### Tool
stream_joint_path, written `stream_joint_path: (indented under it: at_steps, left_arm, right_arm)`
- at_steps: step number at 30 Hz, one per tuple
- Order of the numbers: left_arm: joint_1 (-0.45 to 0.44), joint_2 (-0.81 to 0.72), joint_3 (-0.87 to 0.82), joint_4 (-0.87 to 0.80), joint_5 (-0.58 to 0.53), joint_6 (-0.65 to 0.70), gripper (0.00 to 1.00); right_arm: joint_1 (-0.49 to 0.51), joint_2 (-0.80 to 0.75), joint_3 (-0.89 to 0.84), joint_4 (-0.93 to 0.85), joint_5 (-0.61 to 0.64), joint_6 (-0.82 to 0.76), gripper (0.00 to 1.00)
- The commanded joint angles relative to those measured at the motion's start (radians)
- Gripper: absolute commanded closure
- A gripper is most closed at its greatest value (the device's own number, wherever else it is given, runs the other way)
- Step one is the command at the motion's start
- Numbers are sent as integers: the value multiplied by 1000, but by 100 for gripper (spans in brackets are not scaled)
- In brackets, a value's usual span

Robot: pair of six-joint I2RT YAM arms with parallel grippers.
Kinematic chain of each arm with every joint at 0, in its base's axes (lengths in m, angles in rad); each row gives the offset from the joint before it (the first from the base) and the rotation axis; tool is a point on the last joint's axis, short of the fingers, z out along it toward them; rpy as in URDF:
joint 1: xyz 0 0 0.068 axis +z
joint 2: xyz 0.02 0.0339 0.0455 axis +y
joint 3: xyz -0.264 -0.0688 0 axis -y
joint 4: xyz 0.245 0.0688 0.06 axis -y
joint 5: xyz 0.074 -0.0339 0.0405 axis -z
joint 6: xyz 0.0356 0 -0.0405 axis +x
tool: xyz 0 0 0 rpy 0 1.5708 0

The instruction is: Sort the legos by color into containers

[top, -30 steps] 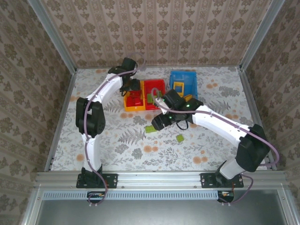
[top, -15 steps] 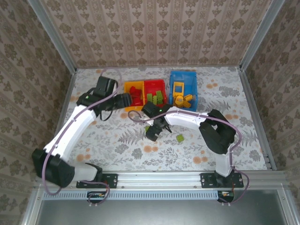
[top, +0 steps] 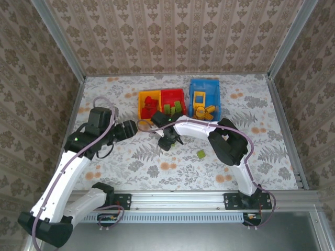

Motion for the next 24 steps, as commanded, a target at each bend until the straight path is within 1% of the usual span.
stream_joint_path:
  at_steps: [1, 3, 5, 9, 13, 16, 17, 18, 24]
  left_arm:
    - [3, -45, -41, 3, 78, -37, 22]
    - [3, -61, -59, 30, 102, -53, 23]
    - [5, -63, -67, 62, 129, -62, 23]
    - [2, -28, -65, 159, 197, -73, 23]
    - [-21, 49, -37, 258, 231, -89, 23]
    - [-38, 113, 3, 294, 229, -79, 23]
    - [-71, 135, 17, 301, 228, -72, 23]
    - [-80, 154, 30, 307, 228, -65, 23]
    - [-123, 225, 78, 319, 214, -30, 23]
  right_arm:
    - [-8, 13, 4, -26, -32, 52, 48]
    - [-13, -15, -11, -12, -46, 78, 60]
    - [-25, -58, -18, 0, -50, 107, 65]
    - [-87, -168, -4, 23, -61, 203, 70]
    - [-188, -191, 59, 42, -115, 322, 70]
    - [-249, -130, 158, 40, -164, 391, 70]
    - [-267, -98, 204, 34, -179, 415, 70]
    - [-281, -64, 255, 23, -187, 438, 70]
    - [-318, 179, 618, -109, -204, 501, 68]
